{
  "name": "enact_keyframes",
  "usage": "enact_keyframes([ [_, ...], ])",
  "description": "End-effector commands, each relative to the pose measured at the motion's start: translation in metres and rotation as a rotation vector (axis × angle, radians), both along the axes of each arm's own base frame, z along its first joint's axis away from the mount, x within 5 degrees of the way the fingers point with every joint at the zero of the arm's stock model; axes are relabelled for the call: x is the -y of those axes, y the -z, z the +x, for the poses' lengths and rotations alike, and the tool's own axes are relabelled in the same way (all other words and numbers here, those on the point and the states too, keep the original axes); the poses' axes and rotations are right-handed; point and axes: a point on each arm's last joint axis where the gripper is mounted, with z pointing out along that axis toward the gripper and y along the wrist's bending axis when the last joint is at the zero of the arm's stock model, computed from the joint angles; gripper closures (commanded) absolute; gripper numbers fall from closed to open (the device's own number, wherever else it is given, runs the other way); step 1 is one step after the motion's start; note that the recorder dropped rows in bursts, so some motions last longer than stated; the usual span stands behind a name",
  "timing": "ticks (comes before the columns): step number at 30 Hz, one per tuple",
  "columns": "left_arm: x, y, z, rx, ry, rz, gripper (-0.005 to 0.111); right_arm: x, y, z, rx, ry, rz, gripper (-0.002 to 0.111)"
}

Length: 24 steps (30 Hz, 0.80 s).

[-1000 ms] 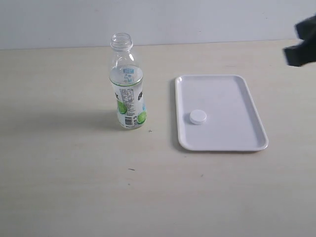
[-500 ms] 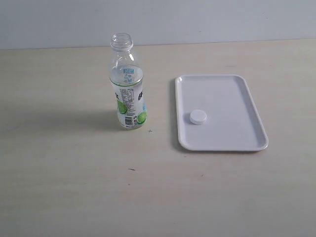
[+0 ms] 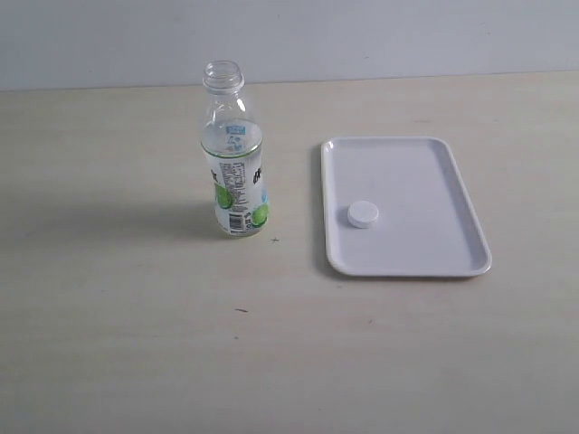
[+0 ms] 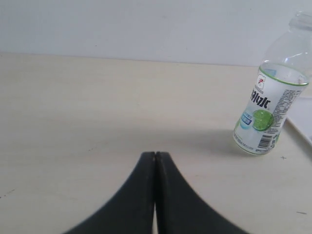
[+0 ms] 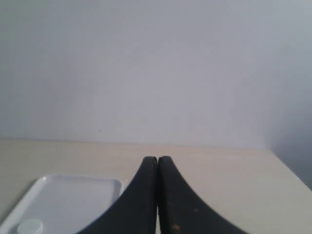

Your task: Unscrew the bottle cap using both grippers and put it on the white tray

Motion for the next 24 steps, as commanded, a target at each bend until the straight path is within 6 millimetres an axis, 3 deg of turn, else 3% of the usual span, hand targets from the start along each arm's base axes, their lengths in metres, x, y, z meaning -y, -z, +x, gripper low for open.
enact_keyframes([
  [1, 0.000, -0.001, 0.000, 0.011, -0.001, 0.006, 0.107, -0.004, 0.026, 0.008, -0.050, -0.045, 0.011, 0.108],
  [6, 0.000, -0.001, 0.000, 0.011, -0.001, 0.006, 0.107, -0.003, 0.052, 0.013, -0.100, -0.044, 0.036, 0.108],
  [12, 0.000, -0.001, 0.000, 0.011, -0.001, 0.006, 0.107, -0.003, 0.069, 0.015, -0.144, -0.043, 0.043, 0.108],
  [24, 0.000, -0.001, 0.000, 0.011, -0.001, 0.006, 0.107, -0.003, 0.071, 0.015, -0.158, -0.044, 0.047, 0.108],
])
